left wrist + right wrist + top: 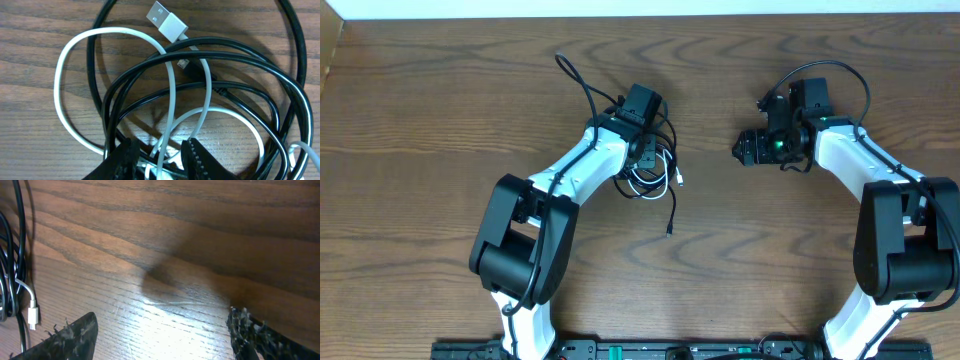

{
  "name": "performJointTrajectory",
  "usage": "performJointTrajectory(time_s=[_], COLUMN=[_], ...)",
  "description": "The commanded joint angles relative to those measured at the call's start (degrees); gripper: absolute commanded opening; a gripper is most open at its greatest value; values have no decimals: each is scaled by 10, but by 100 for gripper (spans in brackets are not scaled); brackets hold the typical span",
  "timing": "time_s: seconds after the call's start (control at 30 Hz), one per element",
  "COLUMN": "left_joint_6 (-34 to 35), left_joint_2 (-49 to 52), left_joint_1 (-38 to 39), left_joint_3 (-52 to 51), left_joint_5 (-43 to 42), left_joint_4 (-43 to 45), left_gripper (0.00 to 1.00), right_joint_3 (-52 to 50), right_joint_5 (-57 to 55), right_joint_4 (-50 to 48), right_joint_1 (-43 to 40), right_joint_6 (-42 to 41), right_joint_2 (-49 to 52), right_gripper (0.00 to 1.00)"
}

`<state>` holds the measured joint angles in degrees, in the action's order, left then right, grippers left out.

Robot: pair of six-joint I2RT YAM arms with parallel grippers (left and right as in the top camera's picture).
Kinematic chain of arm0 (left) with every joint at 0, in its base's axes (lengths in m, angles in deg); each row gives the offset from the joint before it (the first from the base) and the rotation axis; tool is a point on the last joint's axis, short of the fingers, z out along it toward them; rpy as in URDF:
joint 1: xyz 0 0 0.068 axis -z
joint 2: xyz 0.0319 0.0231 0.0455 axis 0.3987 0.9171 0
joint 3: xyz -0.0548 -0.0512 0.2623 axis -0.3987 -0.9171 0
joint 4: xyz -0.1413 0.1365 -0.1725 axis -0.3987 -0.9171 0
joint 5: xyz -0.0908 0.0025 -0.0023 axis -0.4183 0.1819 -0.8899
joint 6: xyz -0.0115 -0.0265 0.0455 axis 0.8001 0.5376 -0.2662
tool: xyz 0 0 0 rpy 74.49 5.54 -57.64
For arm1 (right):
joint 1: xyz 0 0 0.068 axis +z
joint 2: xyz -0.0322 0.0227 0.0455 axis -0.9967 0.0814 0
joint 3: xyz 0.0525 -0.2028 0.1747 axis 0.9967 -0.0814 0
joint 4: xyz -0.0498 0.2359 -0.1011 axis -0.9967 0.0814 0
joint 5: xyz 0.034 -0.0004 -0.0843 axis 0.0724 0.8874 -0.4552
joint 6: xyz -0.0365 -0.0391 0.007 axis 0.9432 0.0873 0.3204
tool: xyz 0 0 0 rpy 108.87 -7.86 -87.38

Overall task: Untangle cables
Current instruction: 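Lift the bundle with left gripper up and toward the back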

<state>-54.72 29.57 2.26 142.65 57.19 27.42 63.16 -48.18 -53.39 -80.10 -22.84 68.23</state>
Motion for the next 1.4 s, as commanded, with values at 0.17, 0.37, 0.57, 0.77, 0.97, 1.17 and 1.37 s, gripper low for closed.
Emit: performJointTrajectory(time_s=[0.17, 0.37, 0.57, 0.77, 0.97, 1.17, 1.37], left_joint_6=[3, 3, 3, 3, 4, 3, 3], left_joint_2=[4, 4, 4, 4, -33, -130, -235], left_joint_1=[0, 0, 0, 0, -2, -2, -2], left_joint_3=[-3, -5, -24, -26, -5, -3, -3], left_joint_5=[-4, -8, -7, -7, -8, -7, -7], left_joint_4=[7, 7, 12, 26, 27, 32, 70], left_gripper=[24, 24, 21, 8, 8, 7, 7], right_joint_3=[2, 2, 2, 2, 2, 2, 2], right_joint_5=[-2, -2, -2, -2, -2, -2, -2], right_joint_4=[-3, -3, -4, -3, -4, -5, -6], right_joint_1=[12, 12, 12, 12, 12, 12, 12], right_joint_6=[-6, -6, -6, -6, -6, -6, -6], right_joint_2=[-7, -7, -7, -7, -7, -7, -7], right_gripper=[79, 79, 80, 79, 79, 79, 79])
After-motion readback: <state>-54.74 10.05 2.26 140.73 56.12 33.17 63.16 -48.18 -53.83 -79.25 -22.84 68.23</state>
